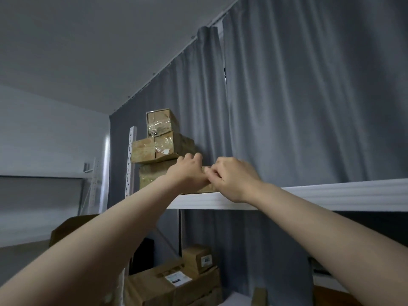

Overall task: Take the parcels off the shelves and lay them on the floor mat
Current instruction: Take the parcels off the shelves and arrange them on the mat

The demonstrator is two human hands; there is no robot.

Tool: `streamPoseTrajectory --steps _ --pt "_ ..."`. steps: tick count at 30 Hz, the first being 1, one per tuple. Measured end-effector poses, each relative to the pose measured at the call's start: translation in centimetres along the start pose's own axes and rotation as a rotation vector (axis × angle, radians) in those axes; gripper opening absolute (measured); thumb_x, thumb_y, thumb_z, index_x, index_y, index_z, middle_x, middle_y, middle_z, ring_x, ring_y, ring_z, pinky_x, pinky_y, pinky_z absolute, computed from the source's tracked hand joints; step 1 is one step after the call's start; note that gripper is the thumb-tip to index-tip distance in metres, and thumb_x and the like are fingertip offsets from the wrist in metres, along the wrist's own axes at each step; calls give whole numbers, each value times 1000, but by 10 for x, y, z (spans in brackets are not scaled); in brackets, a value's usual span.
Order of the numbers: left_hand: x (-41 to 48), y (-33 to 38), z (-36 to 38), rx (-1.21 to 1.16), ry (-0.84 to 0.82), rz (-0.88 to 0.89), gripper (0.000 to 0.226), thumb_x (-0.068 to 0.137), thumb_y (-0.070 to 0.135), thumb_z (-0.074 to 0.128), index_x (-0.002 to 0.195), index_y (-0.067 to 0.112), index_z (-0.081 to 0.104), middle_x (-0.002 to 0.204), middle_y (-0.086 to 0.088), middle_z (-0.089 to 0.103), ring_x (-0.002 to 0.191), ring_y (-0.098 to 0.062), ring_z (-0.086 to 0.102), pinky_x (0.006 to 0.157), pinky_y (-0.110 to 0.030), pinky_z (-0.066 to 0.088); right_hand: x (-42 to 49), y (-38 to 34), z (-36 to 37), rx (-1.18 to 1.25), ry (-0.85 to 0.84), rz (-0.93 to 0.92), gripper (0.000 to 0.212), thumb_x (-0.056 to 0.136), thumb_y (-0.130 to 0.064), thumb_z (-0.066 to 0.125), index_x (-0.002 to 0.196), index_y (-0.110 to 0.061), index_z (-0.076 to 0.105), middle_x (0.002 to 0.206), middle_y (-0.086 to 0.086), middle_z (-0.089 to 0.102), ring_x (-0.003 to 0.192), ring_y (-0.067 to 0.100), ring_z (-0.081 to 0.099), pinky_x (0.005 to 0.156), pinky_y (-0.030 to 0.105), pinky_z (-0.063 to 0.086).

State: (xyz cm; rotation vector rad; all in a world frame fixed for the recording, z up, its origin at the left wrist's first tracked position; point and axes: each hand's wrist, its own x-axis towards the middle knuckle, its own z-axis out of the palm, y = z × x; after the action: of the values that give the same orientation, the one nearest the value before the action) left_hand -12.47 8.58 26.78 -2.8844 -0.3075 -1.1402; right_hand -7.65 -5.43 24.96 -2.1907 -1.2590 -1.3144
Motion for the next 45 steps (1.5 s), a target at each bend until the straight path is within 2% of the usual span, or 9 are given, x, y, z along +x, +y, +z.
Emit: streamPoseTrajectory --steps 3,7,12,16,23,28,32,37,45 --pt "12 0 14 26 2 -51 71 89 63 49 135 10 39 138 -15 43 129 -36 39 102 -47 39 5 20 7 -86 -24 5 43 98 -44 34 71 -21 57 89 1 61 79 26 53 62 34 35" --pt "25 -6 36 36 19 -165 91 82 78 45 141 9 36 142 -16 41 132 -37 38 107 -48 38 11 46 26 -198 -132 92 23 93 -34 44 96 -18 60 109 9 63 99 34 61 67 34 36" --pt "45 -6 61 -49 51 -271 92 84 74 50 141 5 32 145 -19 38 133 -39 38 106 -46 37 19 65 58 -155 -216 260 32 95 -29 45 119 -12 55 126 13 57 113 35 56 76 37 37" --pt "66 -1 82 -144 128 -340 92 84 70 55 140 2 31 143 -20 37 132 -39 38 105 -46 36 29 64 70 -137 -163 306 41 97 -32 44 129 -9 51 134 15 53 125 36 48 95 46 39" --pt "95 14 118 -319 297 -414 98 73 66 70 134 2 29 138 -21 36 128 -40 38 105 -44 36 34 62 87 -213 -138 362 44 93 -27 48 134 -11 48 137 16 50 129 36 42 107 57 34" --pt "107 15 132 -451 302 -487 110 75 50 76 147 -2 11 147 -30 23 136 -47 28 112 -50 31 33 61 90 -226 -26 355 40 91 -28 51 127 -10 52 132 16 54 124 37 45 106 58 33" --pt "114 13 140 -474 297 -525 113 83 43 70 151 -5 -6 149 -32 21 138 -46 27 113 -51 30 33 62 91 -212 2 355 38 92 -28 47 124 -11 53 131 16 55 123 37 46 106 59 32" --pt "117 7 140 -421 314 -503 115 84 45 70 150 -10 -7 147 -33 24 135 -44 31 110 -44 30 33 62 91 -203 -6 360 39 92 -29 47 125 -10 53 131 17 55 125 38 46 106 60 31" --pt "107 4 134 -376 360 -435 135 70 56 79 152 -2 -12 145 -28 26 132 -44 35 104 -46 38 33 61 90 -205 -21 372 41 91 -29 48 127 -10 53 131 17 56 125 38 46 106 60 32"
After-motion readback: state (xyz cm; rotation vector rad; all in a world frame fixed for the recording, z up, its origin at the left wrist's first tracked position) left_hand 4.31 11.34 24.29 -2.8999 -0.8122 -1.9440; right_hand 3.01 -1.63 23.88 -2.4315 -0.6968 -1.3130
